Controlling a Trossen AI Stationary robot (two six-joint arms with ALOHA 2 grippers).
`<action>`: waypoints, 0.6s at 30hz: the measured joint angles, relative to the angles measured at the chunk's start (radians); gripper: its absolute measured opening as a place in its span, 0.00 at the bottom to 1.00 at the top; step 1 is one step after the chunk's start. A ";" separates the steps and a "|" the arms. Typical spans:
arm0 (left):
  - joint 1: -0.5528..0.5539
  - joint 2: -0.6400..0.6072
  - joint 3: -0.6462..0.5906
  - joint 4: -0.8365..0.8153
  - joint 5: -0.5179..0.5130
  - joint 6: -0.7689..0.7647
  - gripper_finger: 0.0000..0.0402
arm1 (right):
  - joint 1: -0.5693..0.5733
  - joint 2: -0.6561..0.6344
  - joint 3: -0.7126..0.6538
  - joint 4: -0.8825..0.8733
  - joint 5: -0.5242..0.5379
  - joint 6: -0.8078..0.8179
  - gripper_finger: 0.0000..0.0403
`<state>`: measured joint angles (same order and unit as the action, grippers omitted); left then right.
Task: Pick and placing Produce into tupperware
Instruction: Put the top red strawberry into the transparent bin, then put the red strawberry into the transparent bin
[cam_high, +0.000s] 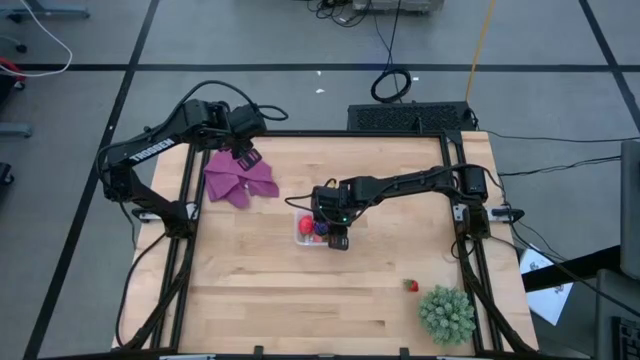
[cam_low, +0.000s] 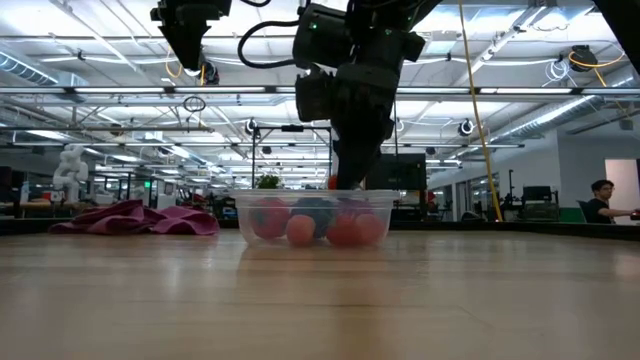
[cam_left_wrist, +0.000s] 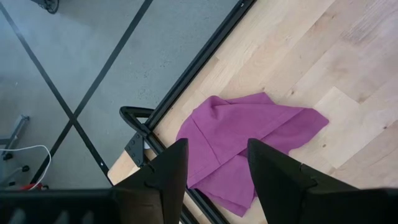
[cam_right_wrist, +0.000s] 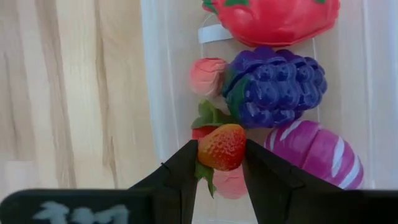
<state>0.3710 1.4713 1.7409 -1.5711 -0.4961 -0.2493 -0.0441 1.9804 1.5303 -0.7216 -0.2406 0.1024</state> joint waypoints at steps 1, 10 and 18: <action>0.000 0.000 0.000 0.000 0.000 0.000 0.43 | 0.000 0.000 0.000 0.002 -0.005 -0.002 0.27; 0.000 0.000 0.000 0.000 0.000 -0.003 0.43 | 0.000 0.000 0.000 0.020 -0.025 -0.010 0.37; 0.000 0.000 0.000 0.000 0.000 -0.003 0.43 | 0.000 0.000 0.000 0.032 -0.024 -0.034 0.44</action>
<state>0.3708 1.4715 1.7409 -1.5711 -0.4961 -0.2522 -0.0441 1.9804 1.5303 -0.6892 -0.2649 0.0683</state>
